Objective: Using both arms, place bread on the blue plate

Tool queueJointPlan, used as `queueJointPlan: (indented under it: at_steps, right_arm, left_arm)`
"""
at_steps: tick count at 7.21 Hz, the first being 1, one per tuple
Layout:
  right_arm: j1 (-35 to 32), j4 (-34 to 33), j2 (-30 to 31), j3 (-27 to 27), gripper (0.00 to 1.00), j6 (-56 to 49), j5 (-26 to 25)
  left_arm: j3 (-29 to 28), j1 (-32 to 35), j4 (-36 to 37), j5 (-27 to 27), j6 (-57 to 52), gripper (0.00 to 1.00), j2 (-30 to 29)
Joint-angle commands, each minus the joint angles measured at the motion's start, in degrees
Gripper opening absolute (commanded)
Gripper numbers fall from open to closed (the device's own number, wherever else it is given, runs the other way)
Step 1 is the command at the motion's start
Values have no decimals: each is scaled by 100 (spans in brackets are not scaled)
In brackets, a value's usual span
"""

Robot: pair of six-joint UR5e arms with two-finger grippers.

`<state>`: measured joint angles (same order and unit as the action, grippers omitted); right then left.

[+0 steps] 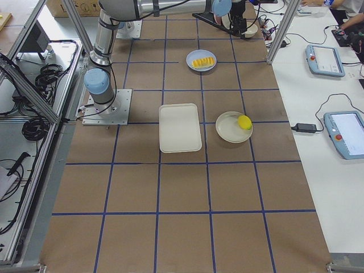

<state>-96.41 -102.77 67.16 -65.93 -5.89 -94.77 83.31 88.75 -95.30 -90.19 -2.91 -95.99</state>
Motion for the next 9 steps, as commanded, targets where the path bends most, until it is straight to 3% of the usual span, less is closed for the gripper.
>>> queueJointPlan:
  at_steps: [1, 4, 5, 9]
  right_arm:
    - [376, 503, 804, -531, 100, -602, 170]
    - [665, 1336, 2489, -2111, 97, -415, 222]
    - [919, 1512, 2825, -2412, 93, -344, 466]
    - [940, 2216, 3171, -2442, 100, -255, 591]
  left_arm:
    - [9, 2, 3, -34, 1, 100, 18]
    - [9, 2, -6, -52, 1, 100, 36]
    - [1, 2, -41, -52, 1, 100, 36]
    - [-87, 10, -68, 1, 1, 100, 36]
